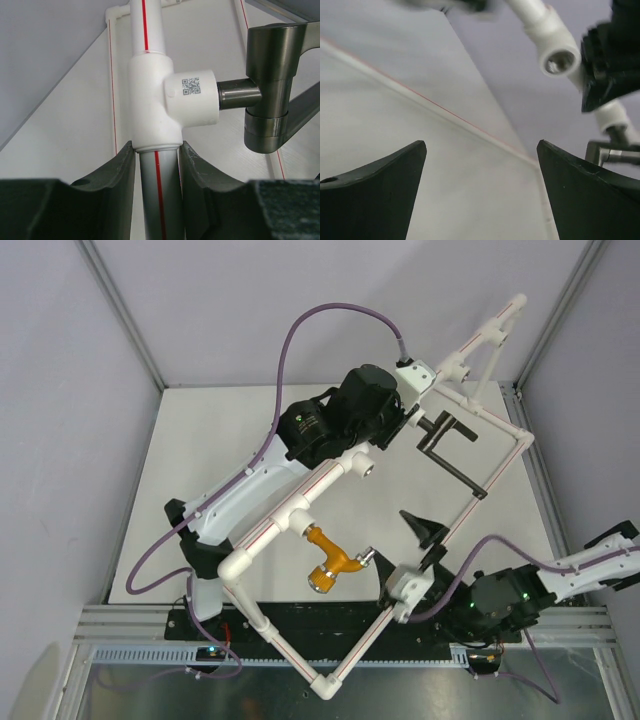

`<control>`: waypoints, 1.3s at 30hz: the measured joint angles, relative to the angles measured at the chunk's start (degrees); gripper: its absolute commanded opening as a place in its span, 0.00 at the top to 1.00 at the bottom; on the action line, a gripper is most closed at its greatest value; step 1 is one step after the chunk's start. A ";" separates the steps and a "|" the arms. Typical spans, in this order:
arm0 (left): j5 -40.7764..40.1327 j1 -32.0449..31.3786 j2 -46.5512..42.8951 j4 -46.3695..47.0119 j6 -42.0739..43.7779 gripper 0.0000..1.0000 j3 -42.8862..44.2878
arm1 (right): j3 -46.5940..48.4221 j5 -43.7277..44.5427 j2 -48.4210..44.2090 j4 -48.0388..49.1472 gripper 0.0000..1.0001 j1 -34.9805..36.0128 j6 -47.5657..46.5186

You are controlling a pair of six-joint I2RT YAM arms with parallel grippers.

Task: Install the water faucets
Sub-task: Screw the water faucet onto the adaptor.

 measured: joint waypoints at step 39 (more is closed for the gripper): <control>-0.13 0.00 0.02 0.02 0.00 0.98 -0.02 | 12.66 -15.19 20.96 0.87 0.15 3.74 -43.71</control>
